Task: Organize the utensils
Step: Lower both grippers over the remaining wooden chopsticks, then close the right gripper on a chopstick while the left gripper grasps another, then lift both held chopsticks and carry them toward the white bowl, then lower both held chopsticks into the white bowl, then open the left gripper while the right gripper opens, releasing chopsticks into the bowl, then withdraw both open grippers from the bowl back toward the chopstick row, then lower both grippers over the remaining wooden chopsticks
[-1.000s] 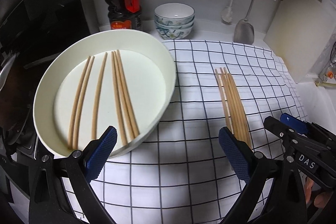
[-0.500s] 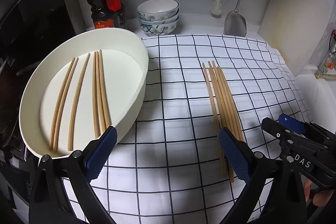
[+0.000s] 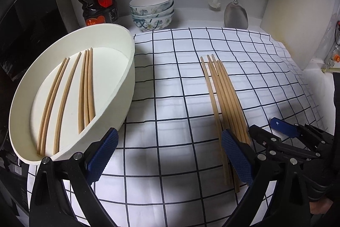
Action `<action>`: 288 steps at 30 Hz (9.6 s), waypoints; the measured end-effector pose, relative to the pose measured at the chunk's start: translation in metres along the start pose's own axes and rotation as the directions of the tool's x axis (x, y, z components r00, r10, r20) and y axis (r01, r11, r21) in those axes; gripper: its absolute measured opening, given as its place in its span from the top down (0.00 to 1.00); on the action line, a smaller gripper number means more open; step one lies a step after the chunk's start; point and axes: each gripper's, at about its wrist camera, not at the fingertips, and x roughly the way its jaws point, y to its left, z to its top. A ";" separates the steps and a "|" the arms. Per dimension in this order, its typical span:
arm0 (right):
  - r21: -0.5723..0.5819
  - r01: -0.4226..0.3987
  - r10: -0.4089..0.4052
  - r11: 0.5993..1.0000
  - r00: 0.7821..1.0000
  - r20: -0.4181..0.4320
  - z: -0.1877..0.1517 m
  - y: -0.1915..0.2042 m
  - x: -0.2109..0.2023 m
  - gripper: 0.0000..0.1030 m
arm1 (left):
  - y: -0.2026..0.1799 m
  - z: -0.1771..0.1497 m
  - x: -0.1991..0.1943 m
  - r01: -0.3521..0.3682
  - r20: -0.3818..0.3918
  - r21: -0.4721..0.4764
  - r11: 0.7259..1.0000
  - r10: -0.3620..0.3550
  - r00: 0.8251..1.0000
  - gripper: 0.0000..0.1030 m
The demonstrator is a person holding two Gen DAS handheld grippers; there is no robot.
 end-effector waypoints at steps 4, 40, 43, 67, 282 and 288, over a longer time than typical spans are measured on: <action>-0.018 0.021 -0.022 1.000 1.000 -0.006 -0.003 0.002 0.008 0.51 | 0.000 0.000 0.004 -0.005 0.000 0.001 1.000 0.005 1.000 0.07; -0.063 0.110 -0.109 0.992 0.994 0.019 -0.006 -0.032 0.000 0.75 | -0.030 -0.001 0.048 -0.014 -0.083 0.016 1.000 0.015 0.996 0.07; -0.060 0.104 -0.103 0.993 0.994 0.020 -0.005 -0.032 -0.001 0.75 | -0.030 -0.003 0.054 -0.022 -0.095 0.012 1.000 0.023 0.995 0.07; -0.152 0.131 -0.124 0.980 0.991 0.056 0.022 -0.025 0.021 0.75 | -0.043 0.021 0.074 0.004 -0.082 -0.011 1.000 -0.005 0.997 0.40; -0.053 -0.012 0.011 0.999 1.000 -0.015 -0.005 0.014 0.008 0.58 | 0.002 0.000 -0.011 0.016 0.029 -0.040 0.999 -0.015 0.999 0.11; -0.115 0.028 -0.029 0.993 1.000 -0.007 -0.011 0.021 0.006 0.58 | 0.002 0.001 -0.009 0.024 0.023 -0.045 0.999 -0.023 0.999 0.11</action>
